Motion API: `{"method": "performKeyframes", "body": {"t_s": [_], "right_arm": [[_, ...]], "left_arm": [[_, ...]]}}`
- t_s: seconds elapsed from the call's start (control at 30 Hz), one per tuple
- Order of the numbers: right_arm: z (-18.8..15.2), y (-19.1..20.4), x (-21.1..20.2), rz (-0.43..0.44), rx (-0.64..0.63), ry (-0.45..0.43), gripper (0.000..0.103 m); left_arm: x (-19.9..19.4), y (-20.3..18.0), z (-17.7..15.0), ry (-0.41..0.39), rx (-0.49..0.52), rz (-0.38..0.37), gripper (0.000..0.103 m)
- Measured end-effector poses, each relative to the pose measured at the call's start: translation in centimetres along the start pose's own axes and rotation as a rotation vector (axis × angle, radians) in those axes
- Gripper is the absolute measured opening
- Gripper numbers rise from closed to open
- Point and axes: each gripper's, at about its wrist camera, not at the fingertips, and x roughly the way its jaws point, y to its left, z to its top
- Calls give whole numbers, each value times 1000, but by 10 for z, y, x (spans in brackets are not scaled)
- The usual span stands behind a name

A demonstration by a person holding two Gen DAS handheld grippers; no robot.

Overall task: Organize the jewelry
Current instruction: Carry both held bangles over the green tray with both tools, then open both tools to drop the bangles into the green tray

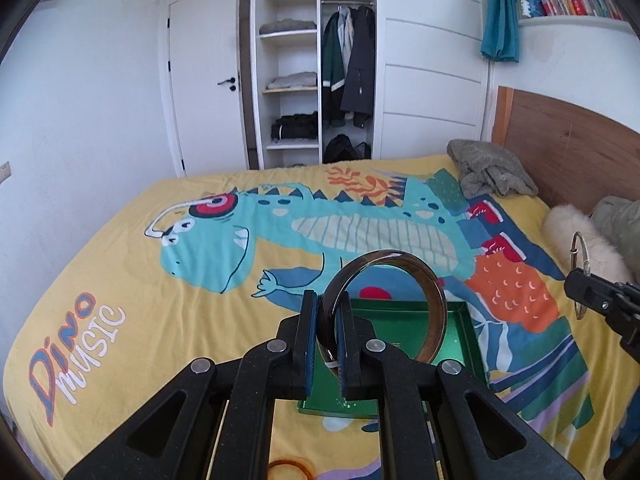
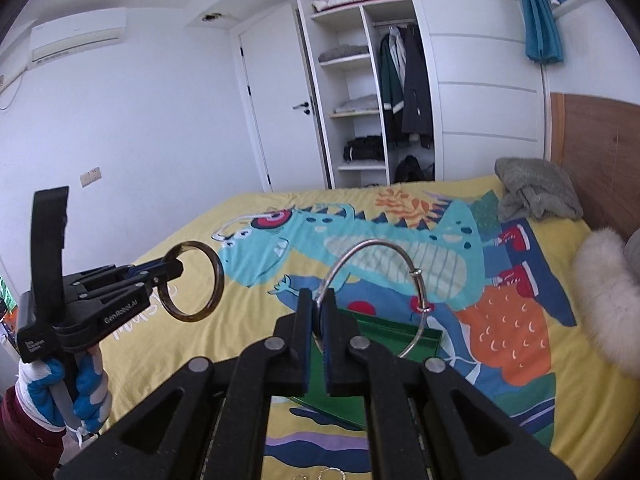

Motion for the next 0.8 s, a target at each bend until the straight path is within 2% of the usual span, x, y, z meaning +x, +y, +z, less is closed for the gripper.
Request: {"method": "performKeyframes", "body": {"t_s": [0.23,0.43,0.57,0.8], "right_arm": [[-55,-73,146,-83,108,189,4],[-116,-118,237,-145,177,369,4],[-131,-122,258,-149,170,415,4],[-135,-114,270,-168,101,434,5]], "left_arm": [[140,-9,-33,197,-35,-47,9],[226,-21,-77,334,-53,-56,9],[255,-17,-99,382,-70,-32,9],[261,-19,-107,385,-48,17,10]]}}
